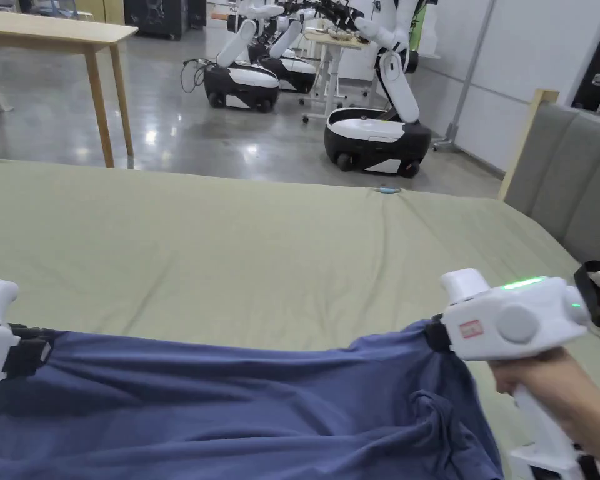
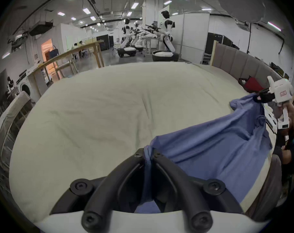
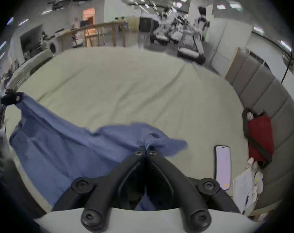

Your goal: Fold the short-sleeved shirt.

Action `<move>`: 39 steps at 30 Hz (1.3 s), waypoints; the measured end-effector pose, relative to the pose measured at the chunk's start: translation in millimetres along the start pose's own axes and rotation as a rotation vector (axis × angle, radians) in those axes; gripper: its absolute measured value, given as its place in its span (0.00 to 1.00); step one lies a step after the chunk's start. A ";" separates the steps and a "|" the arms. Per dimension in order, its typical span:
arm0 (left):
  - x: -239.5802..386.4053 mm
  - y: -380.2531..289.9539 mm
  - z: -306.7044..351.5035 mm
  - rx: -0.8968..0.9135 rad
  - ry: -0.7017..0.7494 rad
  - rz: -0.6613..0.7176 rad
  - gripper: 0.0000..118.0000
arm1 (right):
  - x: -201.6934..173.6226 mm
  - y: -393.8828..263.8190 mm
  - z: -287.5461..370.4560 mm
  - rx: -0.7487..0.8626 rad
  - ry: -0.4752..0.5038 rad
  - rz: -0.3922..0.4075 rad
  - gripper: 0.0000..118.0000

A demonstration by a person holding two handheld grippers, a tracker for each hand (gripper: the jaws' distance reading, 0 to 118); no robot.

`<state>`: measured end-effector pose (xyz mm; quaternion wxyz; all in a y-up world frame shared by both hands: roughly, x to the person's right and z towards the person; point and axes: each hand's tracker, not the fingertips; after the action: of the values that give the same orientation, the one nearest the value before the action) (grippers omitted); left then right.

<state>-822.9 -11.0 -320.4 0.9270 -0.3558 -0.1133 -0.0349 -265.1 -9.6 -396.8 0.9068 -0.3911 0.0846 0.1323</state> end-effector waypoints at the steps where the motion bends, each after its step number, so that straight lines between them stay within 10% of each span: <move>1: -1.1 -8.0 17.1 0.011 -0.002 -0.009 0.02 | -4.9 -7.0 23.5 0.034 0.004 0.023 0.00; 9: -1.4 -110.0 93.3 0.031 -0.033 0.049 0.02 | -51.3 -106.5 121.5 0.076 0.034 0.161 0.01; 19: 6.2 -175.9 59.5 -0.063 -0.024 0.116 0.02 | -72.0 -196.4 49.6 -0.232 0.036 0.266 0.01; 23: 10.1 -175.2 59.3 -0.061 -0.007 0.100 0.05 | -59.9 -195.8 39.5 -0.202 0.091 0.098 0.03; 25: 9.5 -174.9 60.2 -0.046 0.000 0.092 0.26 | -54.2 -196.4 48.3 -0.168 0.106 0.074 0.14; 27: 7.3 -170.7 69.4 -0.032 0.019 0.143 0.92 | -49.1 -201.5 70.7 -0.092 0.115 0.027 0.72; 29: -7.0 -169.6 91.7 -0.032 -0.057 0.227 1.00 | -50.2 -205.6 112.3 -0.013 0.125 -0.053 0.95; 37: 7.3 -199.2 215.4 0.252 -0.041 0.395 0.91 | -79.8 -225.0 264.9 0.440 0.160 -0.278 0.74; 39: 7.9 -202.1 220.6 0.258 -0.032 0.415 0.42 | -88.3 -220.4 269.0 0.469 0.089 -0.259 0.14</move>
<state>-885.4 -14.0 -27.7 0.9502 -0.2507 -0.0558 0.1766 -268.0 26.6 -39.9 0.9774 -0.1834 0.1018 -0.0254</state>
